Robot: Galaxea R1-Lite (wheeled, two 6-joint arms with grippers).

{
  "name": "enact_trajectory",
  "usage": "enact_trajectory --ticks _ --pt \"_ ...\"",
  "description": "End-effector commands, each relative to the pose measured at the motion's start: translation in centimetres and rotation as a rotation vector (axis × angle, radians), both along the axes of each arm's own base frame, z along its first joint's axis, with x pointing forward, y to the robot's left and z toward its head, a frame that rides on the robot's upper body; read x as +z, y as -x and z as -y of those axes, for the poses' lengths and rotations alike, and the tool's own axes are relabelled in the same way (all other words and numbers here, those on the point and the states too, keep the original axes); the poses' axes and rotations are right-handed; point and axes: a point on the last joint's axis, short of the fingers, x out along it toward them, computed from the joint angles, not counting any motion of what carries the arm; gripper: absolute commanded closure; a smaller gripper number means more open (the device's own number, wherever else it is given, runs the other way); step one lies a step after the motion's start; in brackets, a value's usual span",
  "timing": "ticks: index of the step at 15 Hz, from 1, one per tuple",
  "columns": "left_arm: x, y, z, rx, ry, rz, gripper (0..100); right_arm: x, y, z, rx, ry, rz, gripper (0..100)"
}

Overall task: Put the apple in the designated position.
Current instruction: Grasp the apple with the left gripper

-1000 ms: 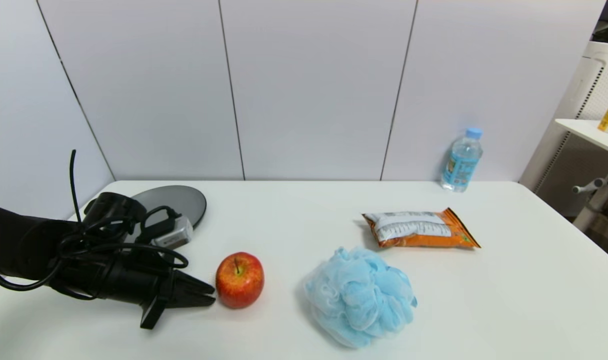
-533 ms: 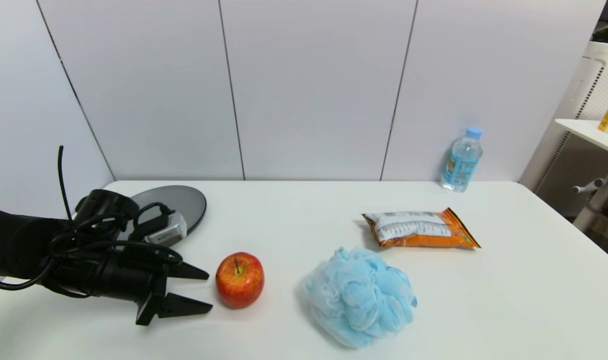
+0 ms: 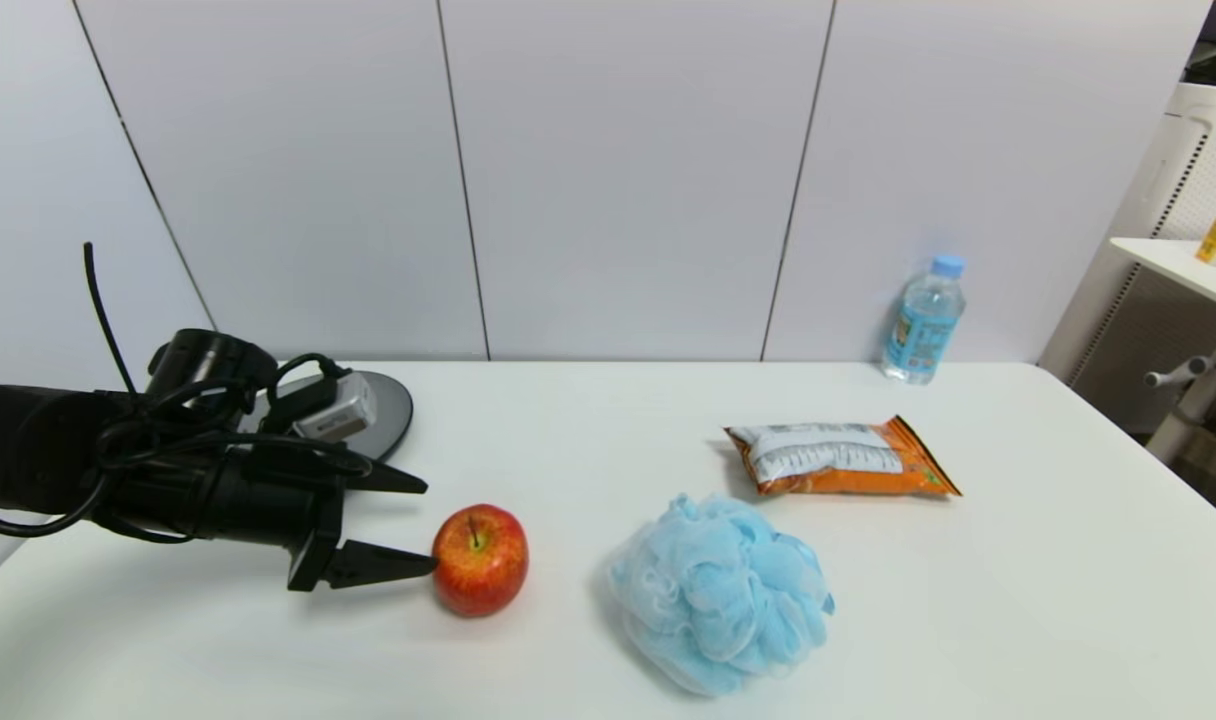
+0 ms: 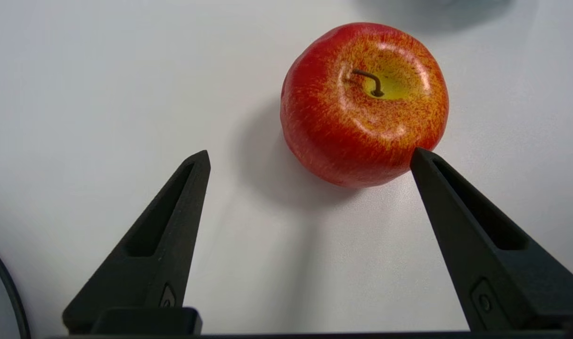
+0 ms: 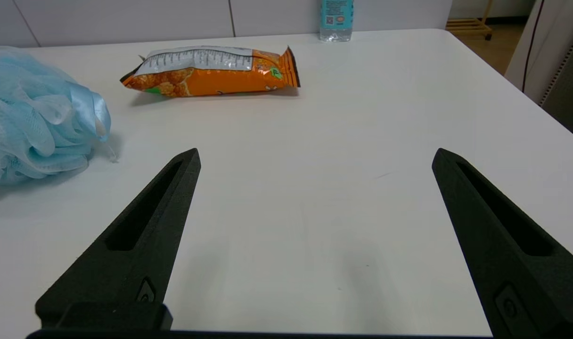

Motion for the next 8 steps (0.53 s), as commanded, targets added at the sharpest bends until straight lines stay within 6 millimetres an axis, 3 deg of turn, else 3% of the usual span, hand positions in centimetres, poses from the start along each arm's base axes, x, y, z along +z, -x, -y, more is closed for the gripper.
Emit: enact_trajectory --ticks 1,8 --pt "0.1 0.1 1.0 -0.042 0.011 0.001 0 0.0 0.0 0.0 0.000 0.000 -0.001 0" --pt "0.1 0.5 3.1 -0.124 0.081 -0.065 0 0.0 0.0 0.0 0.000 0.000 0.001 0"
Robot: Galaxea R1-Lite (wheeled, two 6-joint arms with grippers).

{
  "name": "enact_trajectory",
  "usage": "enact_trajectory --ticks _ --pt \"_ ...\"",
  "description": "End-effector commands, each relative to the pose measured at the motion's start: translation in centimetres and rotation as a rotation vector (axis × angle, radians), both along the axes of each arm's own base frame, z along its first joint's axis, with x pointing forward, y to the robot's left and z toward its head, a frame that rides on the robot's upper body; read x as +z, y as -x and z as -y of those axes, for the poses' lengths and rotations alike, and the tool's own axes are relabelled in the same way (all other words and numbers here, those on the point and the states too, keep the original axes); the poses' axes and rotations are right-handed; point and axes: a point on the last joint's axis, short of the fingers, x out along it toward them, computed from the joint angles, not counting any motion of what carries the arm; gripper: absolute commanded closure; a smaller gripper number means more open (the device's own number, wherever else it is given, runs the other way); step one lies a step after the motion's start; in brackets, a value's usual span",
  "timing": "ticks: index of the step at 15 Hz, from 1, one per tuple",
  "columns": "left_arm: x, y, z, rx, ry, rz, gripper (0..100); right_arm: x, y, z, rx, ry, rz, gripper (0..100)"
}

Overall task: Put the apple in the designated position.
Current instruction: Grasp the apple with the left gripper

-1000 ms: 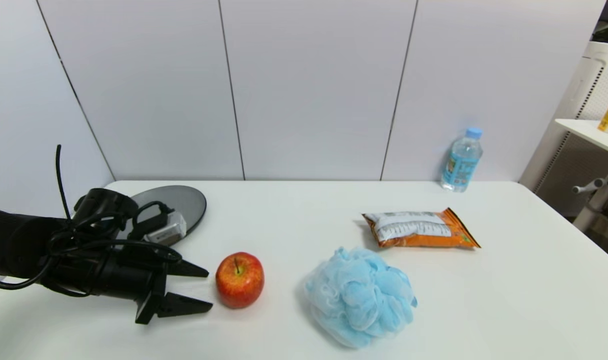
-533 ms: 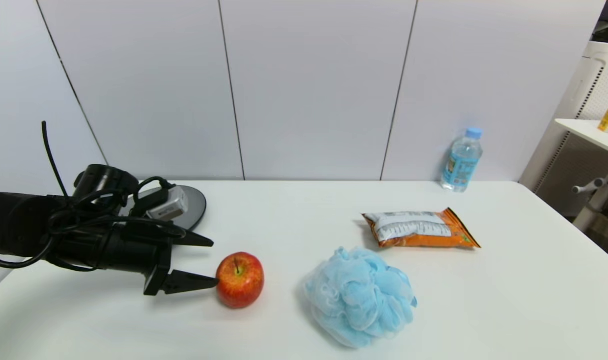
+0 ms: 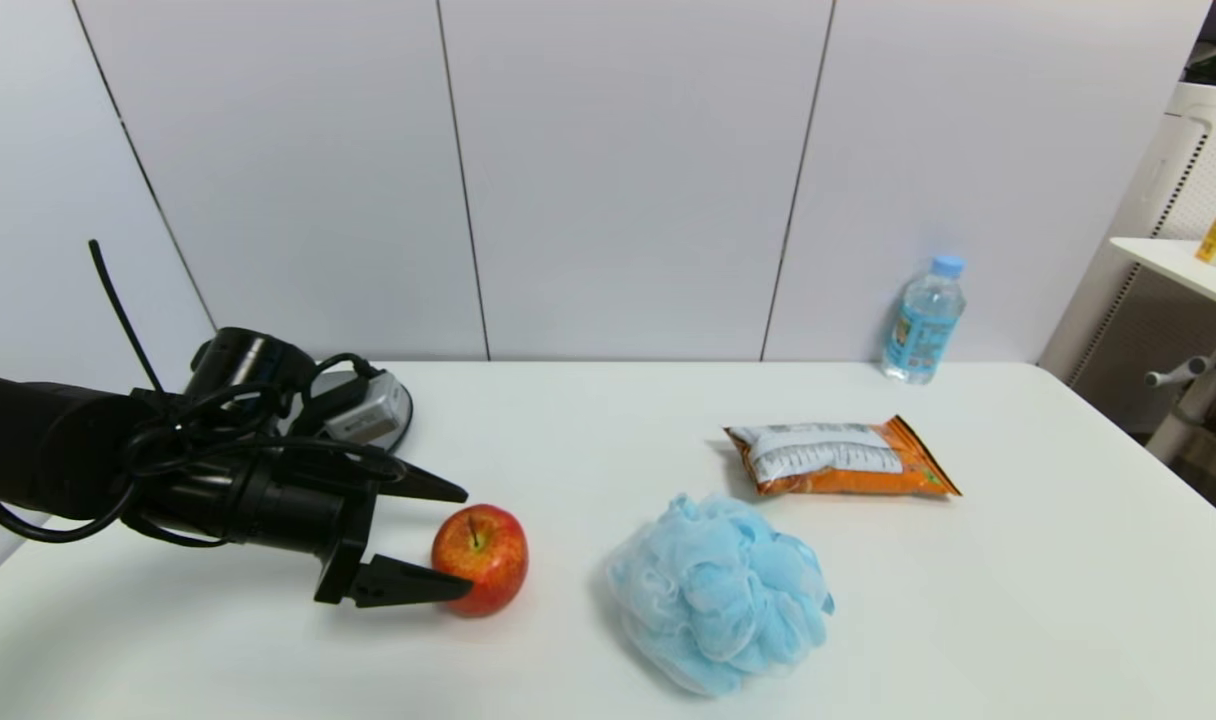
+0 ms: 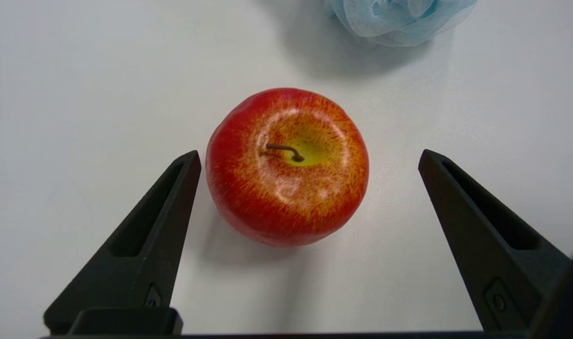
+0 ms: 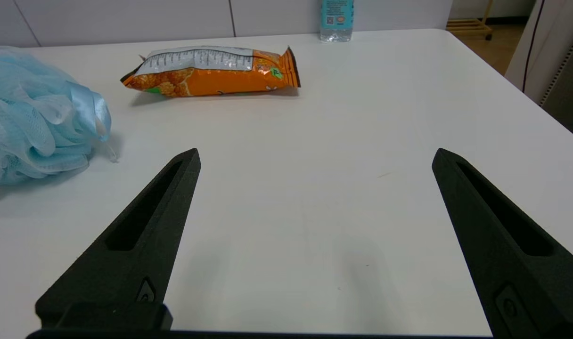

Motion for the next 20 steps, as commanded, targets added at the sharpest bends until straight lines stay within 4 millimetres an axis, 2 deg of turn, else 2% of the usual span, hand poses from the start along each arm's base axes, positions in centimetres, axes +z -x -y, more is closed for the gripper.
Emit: enact_trajectory --ticks 1,10,14,20 --pt "-0.4 -0.1 0.9 -0.030 0.002 -0.020 0 0.0 0.0 0.0 0.000 -0.001 -0.001 0" --pt "-1.9 -2.0 1.6 -0.006 -0.064 -0.036 0 0.0 0.0 0.0 0.002 -0.001 -0.001 0" --pt "-2.8 -2.1 2.2 -0.003 -0.110 -0.053 0 0.0 0.0 0.0 0.000 -0.001 -0.001 0" --pt "-2.9 -2.0 2.4 -0.007 -0.114 -0.053 0 0.0 0.0 0.0 0.000 -0.001 -0.001 0"
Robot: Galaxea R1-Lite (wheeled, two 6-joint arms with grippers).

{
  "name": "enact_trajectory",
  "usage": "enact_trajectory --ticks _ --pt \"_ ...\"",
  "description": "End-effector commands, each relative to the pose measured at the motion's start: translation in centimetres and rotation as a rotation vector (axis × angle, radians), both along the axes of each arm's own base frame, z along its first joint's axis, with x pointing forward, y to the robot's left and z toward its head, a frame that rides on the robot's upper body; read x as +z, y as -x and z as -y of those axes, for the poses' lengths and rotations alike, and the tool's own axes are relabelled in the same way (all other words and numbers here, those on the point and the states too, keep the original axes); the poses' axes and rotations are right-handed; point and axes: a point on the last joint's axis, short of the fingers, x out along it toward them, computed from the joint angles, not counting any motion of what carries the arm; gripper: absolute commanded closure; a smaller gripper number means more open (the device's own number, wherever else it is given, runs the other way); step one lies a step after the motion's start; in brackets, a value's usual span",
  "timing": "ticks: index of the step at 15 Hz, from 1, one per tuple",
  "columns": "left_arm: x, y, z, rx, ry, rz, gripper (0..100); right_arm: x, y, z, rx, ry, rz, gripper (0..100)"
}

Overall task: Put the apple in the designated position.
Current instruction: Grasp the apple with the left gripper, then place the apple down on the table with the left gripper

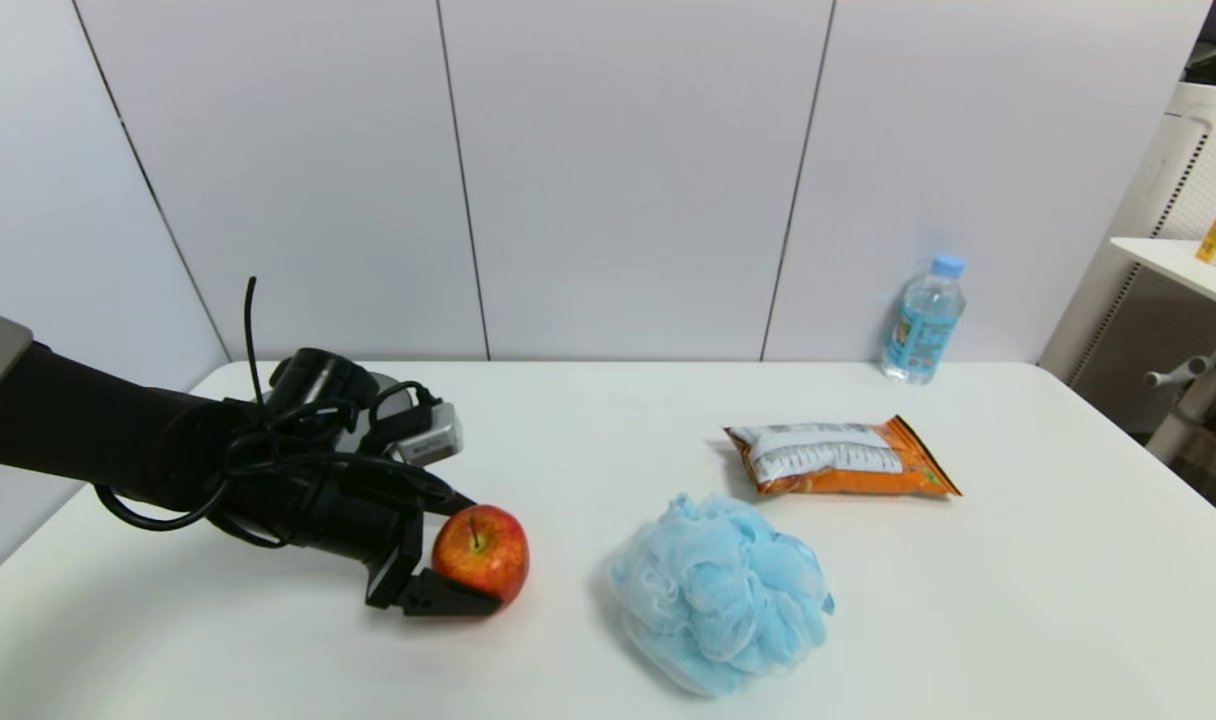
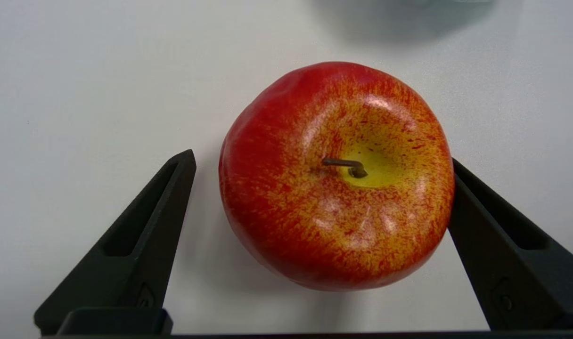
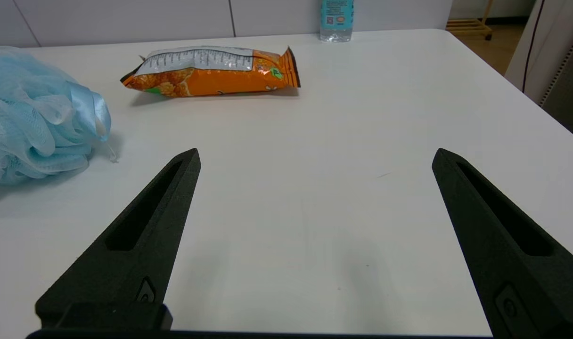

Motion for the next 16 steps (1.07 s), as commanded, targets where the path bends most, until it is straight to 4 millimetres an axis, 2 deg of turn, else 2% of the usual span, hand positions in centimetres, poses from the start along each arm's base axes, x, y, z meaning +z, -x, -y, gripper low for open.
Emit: enact_trajectory --ticks 1,2,3,8,10,12,14,16 --pt "-0.1 0.0 0.0 -0.005 0.001 0.000 0 0.0 0.0 0.0 0.002 0.000 -0.001 0" --pt "0.0 0.0 0.0 -0.004 0.000 0.002 0 0.0 0.0 0.0 0.000 0.000 -0.001 0" --pt "0.0 0.0 0.0 -0.003 0.001 0.002 100 0.0 0.0 0.0 0.000 0.000 -0.001 0" --pt "0.3 0.1 -0.1 0.003 0.004 0.005 100 0.0 0.0 0.0 0.000 0.000 -0.001 0" --pt "1.4 0.5 -0.2 0.021 0.019 0.018 100 0.0 0.0 0.0 0.000 0.000 -0.001 0" --pt "3.5 0.5 -0.2 0.044 0.047 0.061 100 0.0 0.0 0.0 0.000 0.000 -0.001 0" --pt "5.8 -1.1 0.2 0.051 0.079 0.147 100 0.0 0.0 0.0 0.000 0.000 -0.001 0" --pt "8.2 -4.0 1.6 0.034 0.115 0.252 100 0.0 0.0 0.0 0.000 0.000 -0.001 0"
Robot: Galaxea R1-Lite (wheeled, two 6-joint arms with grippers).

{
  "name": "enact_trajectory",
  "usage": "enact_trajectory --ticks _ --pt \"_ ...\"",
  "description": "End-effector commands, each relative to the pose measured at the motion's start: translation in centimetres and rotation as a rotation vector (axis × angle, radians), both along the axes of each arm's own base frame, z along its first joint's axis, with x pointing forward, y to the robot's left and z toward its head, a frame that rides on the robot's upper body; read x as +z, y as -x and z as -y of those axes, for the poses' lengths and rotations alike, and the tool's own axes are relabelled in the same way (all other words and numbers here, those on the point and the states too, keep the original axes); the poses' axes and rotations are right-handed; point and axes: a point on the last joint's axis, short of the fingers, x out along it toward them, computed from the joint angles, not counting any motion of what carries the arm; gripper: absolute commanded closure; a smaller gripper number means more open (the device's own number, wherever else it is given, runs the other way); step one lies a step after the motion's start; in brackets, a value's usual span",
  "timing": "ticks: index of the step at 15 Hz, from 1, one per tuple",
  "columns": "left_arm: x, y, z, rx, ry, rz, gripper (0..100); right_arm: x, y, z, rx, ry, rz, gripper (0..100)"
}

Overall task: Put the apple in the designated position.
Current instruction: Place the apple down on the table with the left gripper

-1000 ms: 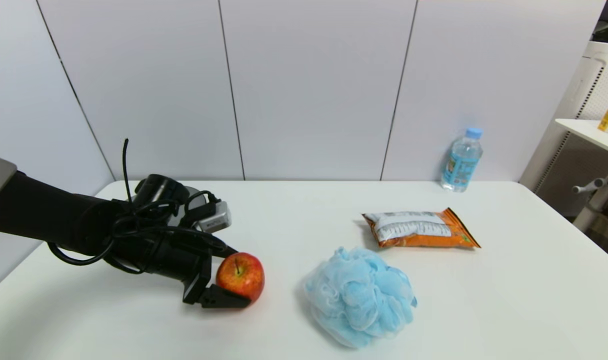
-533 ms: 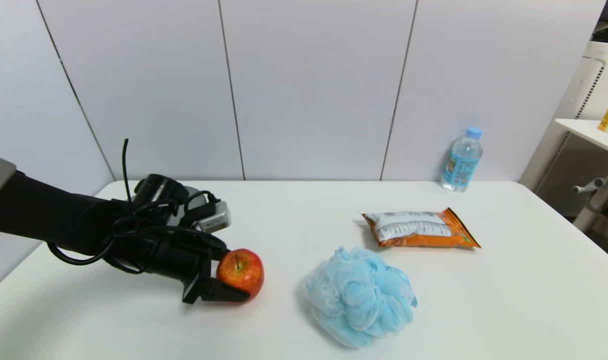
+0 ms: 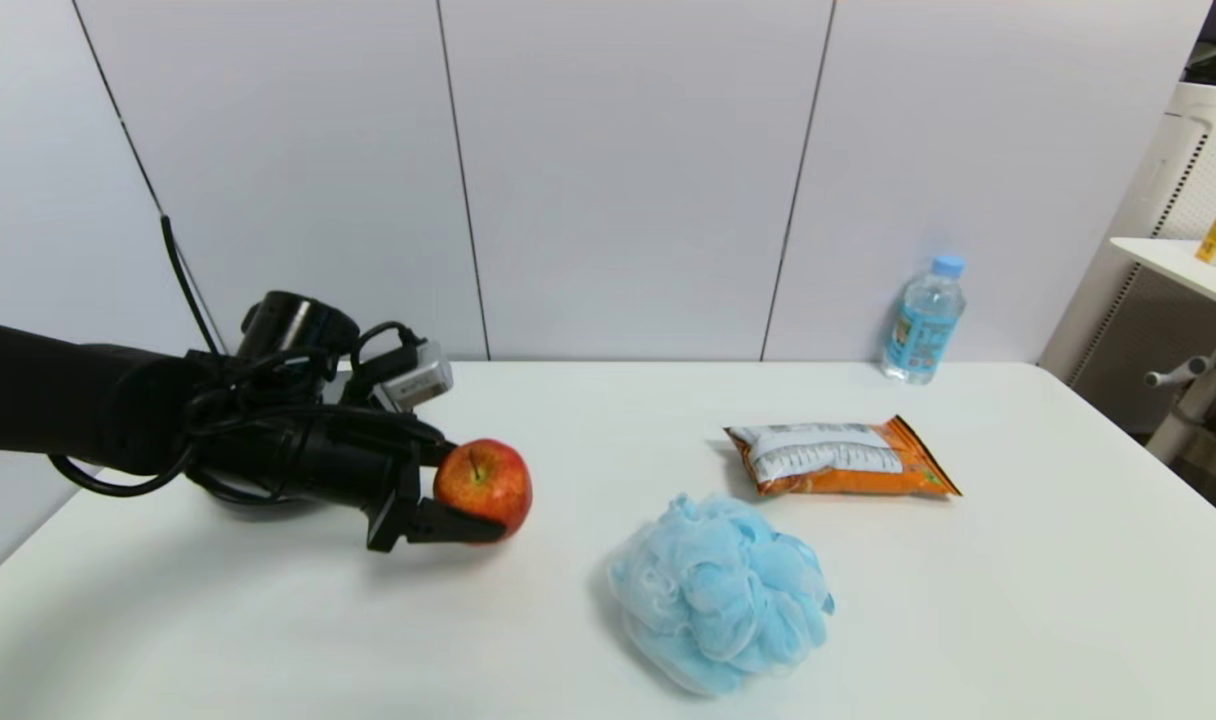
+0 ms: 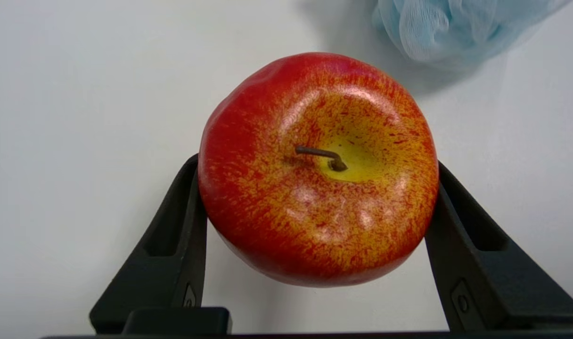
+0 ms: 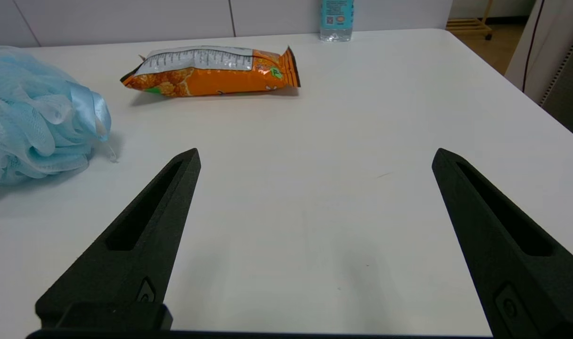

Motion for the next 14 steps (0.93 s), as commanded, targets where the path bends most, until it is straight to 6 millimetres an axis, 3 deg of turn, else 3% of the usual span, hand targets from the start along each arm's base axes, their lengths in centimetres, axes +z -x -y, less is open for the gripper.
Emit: enact_trajectory --ticks 1,4,7,10,14 --pt "4.4 -4.5 2.8 -0.032 0.069 0.179 100 0.0 0.0 0.0 0.000 0.000 -0.001 0" --pt "4.9 -6.7 7.3 -0.089 0.114 0.183 100 0.0 0.0 0.0 0.000 0.000 0.001 0" --pt "3.0 -8.2 12.4 -0.164 0.134 0.152 100 0.0 0.0 0.0 0.000 0.000 -0.001 0" --pt "0.4 -8.6 15.3 -0.213 0.122 0.110 100 0.0 0.0 0.0 0.000 0.000 -0.001 0" --pt "-2.1 -10.0 16.6 -0.217 0.104 0.105 100 0.0 0.0 0.0 0.002 0.000 -0.001 0"
